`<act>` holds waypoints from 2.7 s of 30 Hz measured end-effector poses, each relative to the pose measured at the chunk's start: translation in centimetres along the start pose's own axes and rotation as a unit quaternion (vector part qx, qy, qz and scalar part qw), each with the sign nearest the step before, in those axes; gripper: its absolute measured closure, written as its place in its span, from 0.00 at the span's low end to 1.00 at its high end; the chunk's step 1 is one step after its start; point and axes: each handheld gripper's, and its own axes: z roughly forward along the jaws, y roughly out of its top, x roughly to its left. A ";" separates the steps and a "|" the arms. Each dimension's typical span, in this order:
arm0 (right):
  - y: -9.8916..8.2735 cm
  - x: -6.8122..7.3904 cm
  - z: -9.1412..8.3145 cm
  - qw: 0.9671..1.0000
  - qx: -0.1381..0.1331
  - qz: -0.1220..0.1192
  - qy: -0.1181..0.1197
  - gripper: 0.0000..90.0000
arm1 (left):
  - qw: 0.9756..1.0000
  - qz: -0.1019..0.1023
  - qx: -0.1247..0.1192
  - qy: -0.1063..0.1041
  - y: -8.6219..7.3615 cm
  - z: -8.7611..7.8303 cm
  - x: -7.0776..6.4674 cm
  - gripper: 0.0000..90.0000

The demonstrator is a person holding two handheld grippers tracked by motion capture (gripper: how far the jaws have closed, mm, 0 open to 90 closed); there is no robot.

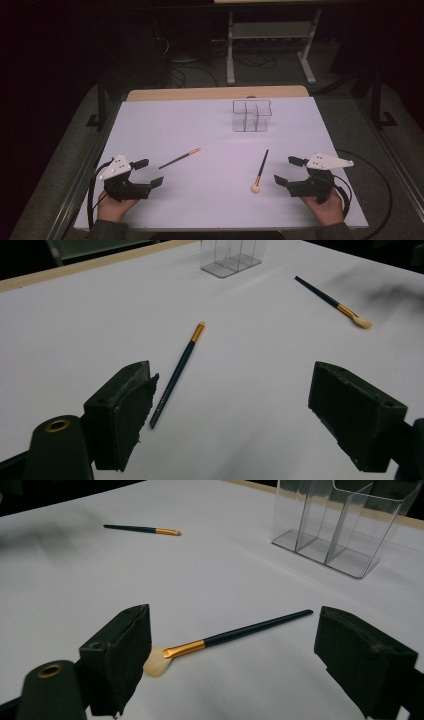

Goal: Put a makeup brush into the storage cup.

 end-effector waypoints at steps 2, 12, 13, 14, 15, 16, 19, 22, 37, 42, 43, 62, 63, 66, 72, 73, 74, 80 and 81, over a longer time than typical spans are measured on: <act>0.0 0.0 0.0 1.000 0.000 -0.001 0.000 0.16 | 1.000 0.000 0.000 0.000 0.0 0.0 0.0 0.19; 0.1 0.1 0.0 1.000 -0.001 -0.003 0.000 0.16 | 1.000 -0.001 -0.001 0.000 0.0 -0.1 -0.1 0.19; 0.1 0.2 -0.1 1.000 -0.001 -0.002 0.000 0.16 | 1.000 -0.002 -0.001 -0.003 0.0 -0.1 -0.1 0.19; 0.1 0.2 -0.1 1.000 0.000 -0.001 0.000 0.16 | 1.000 -0.001 -0.001 -0.005 0.1 -0.1 -0.1 0.20; 0.2 0.2 -0.1 1.000 0.000 -0.003 0.000 0.16 | 1.000 -0.001 -0.001 -0.005 0.1 -0.1 -0.1 0.20; 0.2 0.3 0.0 1.000 0.000 -0.004 -0.001 0.16 | 1.000 0.001 -0.001 -0.005 0.2 -0.1 -0.1 0.20; 0.2 0.3 0.0 1.000 0.001 -0.003 -0.001 0.16 | 1.000 0.005 0.001 -0.001 0.3 -0.1 -0.1 0.20; 0.1 0.2 0.1 1.000 0.002 0.001 0.000 0.16 | 1.000 0.010 0.006 0.000 0.8 0.1 -0.2 0.20; 0.1 0.0 -0.1 1.000 0.004 0.004 -0.006 0.16 | 0.998 0.019 0.047 -0.027 2.7 0.8 0.9 0.20; 0.1 0.0 -0.1 1.000 0.004 0.006 -0.004 0.16 | 0.997 0.016 0.067 -0.035 3.5 1.5 1.2 0.20; 0.1 0.0 -0.1 1.000 0.004 0.007 -0.004 0.16 | 0.997 0.016 0.067 -0.035 3.5 1.5 1.2 0.20; 0.0 -0.2 -0.2 1.000 0.005 0.010 -0.004 0.16 | 0.991 0.018 0.124 -0.046 5.7 4.1 2.4 0.21; 0.0 -0.2 -0.2 1.000 0.005 0.008 -0.004 0.16 | 0.990 0.025 0.131 -0.045 5.9 4.2 2.5 0.21; 0.0 -0.2 -0.2 1.000 0.001 0.007 -0.002 0.16 | 0.989 0.023 0.137 -0.045 6.3 4.6 2.5 0.22; 0.0 -0.2 -0.2 1.000 0.001 0.007 0.000 0.16 | 0.988 0.034 0.146 -0.044 7.1 5.6 2.8 0.23; 0.0 -0.2 -0.3 1.000 0.001 0.007 0.000 0.16 | 0.986 0.038 0.157 -0.043 7.4 6.0 2.9 0.23; 0.0 -0.2 -0.3 1.000 0.000 0.008 0.000 0.16 | 0.985 0.038 0.161 -0.042 7.5 6.3 2.9 0.23; 0.0 -0.3 -0.6 1.000 -0.006 0.010 -0.001 0.16 | 0.982 0.045 0.177 -0.040 8.1 7.8 3.0 0.25; 0.0 -0.3 -0.7 1.000 -0.008 0.010 0.000 0.16 | 0.981 0.047 0.182 -0.039 8.1 8.0 3.1 0.26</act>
